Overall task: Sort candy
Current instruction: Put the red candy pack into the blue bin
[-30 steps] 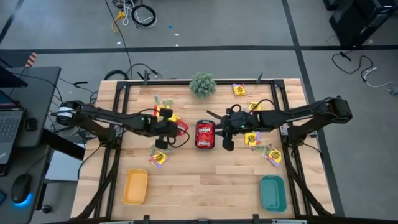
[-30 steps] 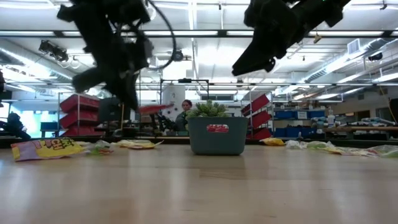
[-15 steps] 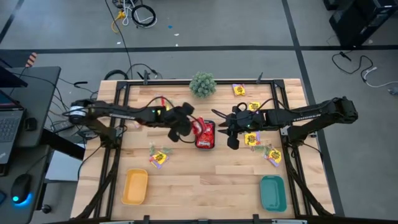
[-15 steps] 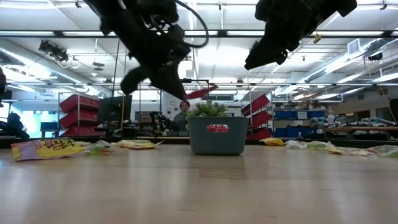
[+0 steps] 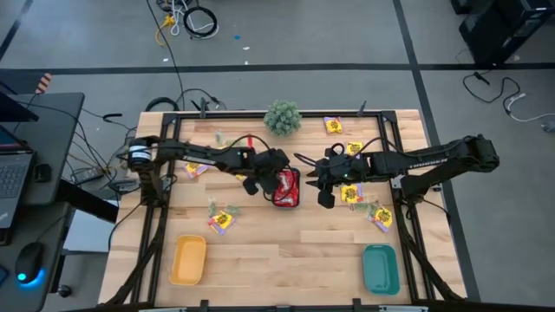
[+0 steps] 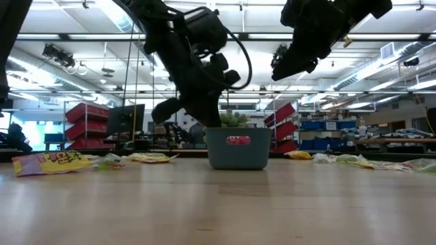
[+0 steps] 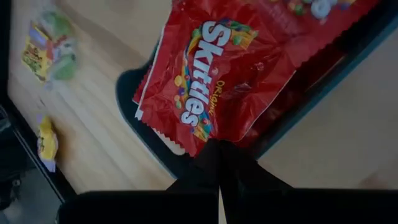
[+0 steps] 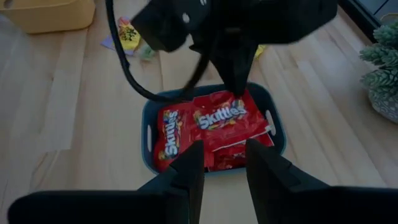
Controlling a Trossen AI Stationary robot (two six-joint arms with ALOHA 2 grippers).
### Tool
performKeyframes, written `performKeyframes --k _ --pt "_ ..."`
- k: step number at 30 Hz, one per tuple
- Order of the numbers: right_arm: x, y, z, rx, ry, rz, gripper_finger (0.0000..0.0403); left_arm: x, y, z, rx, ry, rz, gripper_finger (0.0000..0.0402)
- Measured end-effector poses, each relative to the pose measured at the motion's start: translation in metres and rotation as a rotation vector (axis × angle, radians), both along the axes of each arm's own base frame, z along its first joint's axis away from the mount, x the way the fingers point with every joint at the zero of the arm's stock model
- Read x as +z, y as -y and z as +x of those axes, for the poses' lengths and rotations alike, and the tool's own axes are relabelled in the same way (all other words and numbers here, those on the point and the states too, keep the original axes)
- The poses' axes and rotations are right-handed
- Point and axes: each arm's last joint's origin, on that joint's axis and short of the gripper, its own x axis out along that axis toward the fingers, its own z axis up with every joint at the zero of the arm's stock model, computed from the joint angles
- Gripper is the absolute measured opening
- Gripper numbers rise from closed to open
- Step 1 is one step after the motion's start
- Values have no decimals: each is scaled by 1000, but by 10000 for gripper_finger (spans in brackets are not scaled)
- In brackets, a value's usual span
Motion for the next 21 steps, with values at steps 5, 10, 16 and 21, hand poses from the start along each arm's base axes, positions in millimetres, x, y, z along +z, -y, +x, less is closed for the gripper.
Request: performKeyframes --k 5,10,16,21 --pt "-1 0 -1 1 -14 0 103 -4 -3 2 8 -22 88 7" --pt "-1 0 -1 2 -18 1 103 -4 -3 2 15 -31 106 38" --pt "-3 0 -2 2 -39 1 103 -4 -2 2 58 -21 101 83" --pt "-3 0 -2 4 -39 1 103 1 3 1 111 -2 111 109"
